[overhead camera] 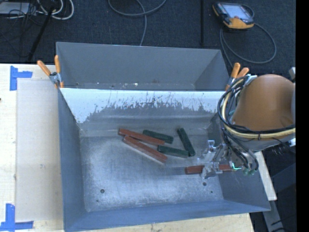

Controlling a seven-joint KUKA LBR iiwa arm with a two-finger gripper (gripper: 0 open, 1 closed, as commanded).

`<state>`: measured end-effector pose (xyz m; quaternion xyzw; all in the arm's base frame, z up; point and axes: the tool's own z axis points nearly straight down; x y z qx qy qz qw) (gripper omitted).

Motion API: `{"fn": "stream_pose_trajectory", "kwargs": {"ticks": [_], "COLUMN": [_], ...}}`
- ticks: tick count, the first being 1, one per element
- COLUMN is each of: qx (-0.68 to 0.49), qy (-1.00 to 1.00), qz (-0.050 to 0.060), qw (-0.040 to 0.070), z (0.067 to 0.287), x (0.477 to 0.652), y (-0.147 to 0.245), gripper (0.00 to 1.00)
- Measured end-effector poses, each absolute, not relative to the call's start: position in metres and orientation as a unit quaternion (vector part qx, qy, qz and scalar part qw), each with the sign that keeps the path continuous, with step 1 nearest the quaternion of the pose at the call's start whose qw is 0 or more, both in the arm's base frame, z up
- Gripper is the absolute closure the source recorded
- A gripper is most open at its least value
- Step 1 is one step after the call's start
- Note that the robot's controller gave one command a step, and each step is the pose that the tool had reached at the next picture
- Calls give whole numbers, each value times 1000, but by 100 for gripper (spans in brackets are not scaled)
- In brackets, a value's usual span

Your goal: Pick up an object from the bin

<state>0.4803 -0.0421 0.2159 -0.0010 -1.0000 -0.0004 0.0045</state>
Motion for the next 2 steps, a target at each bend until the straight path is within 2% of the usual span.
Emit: {"fn": "stream_pose_trajectory", "kwargs": {"ticks": [1, 2], "qx": [0, 35], "qy": [-1000, -999], "qz": [0, 0], "qw": [1, -2], "z": [219, 159], "x": [482, 519], "y": [-42, -29], "gripper": [0, 0]}}
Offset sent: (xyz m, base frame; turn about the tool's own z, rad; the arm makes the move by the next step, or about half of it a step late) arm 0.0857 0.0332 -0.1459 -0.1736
